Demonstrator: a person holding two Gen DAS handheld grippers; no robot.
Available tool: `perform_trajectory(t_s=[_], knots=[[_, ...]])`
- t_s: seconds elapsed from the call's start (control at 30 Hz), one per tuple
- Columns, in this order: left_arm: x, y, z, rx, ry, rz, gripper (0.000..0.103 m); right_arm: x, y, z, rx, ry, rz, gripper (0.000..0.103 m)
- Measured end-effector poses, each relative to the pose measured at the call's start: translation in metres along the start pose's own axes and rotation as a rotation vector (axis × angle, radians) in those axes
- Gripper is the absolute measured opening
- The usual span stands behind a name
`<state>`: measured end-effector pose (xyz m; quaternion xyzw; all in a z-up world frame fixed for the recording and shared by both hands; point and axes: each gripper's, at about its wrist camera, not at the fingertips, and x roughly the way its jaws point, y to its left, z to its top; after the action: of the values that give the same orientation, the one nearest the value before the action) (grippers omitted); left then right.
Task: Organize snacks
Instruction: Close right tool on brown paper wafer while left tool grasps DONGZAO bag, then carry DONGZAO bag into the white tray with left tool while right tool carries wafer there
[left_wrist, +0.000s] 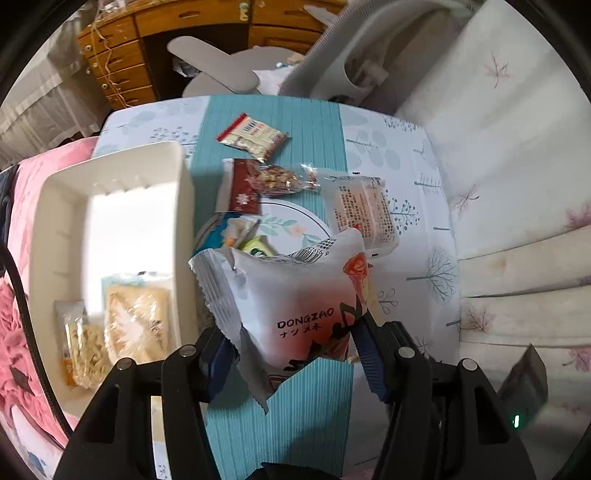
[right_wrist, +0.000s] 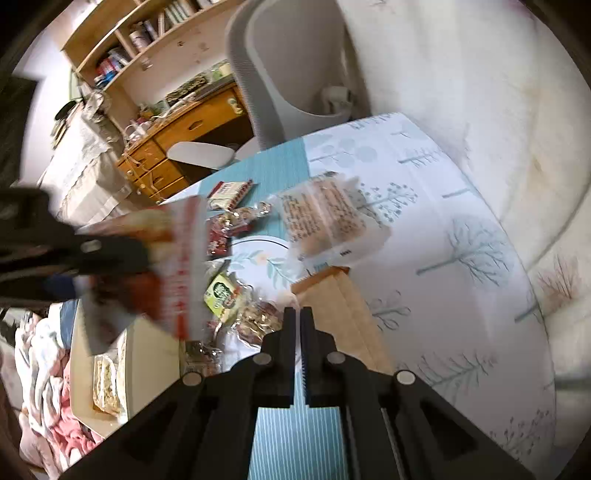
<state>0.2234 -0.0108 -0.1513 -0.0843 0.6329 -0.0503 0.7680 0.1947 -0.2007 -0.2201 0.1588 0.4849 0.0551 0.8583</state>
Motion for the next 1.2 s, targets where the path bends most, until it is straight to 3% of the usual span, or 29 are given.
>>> perform_trajectory(t_s=[0.2,0.5,0.6,0.67,0.8,0.87,0.97,1.2], knots=[[-0.029,0.035,-0.02,-0.056,-0.04,0.007,0.058,-0.003,-0.016,-0.005,0.059,0.006,-0.026,0.003],[-0.052,0.098,-0.045,-0.158,-0.071,0.022,0.058,0.003,-0.03,-0.015,0.049,0.044,-0.073,0.003],[-0.055,0.117,-0.051,-0.182,-0.077,0.026,0.058,0.009,-0.029,-0.018,0.019,0.056,-0.085,0.017],[-0.056,0.129,-0.055,-0.203,-0.076,0.03,0.058,0.013,-0.026,-0.021,-0.012,0.058,-0.085,0.043],[-0.058,0.152,-0.064,-0.247,-0.077,0.034,0.058,0.022,-0.018,-0.026,-0.095,0.06,-0.115,0.051],[-0.058,0.162,-0.067,-0.262,-0.076,0.04,0.058,0.03,-0.012,-0.028,-0.149,0.07,-0.148,0.063],[-0.058,0.177,-0.072,-0.29,-0.071,0.053,0.058,0.042,-0.011,-0.031,-0.177,0.085,-0.169,0.069],[-0.057,0.205,-0.076,-0.334,-0.061,0.064,0.058,0.063,-0.014,-0.033,-0.191,0.139,-0.231,0.07]])
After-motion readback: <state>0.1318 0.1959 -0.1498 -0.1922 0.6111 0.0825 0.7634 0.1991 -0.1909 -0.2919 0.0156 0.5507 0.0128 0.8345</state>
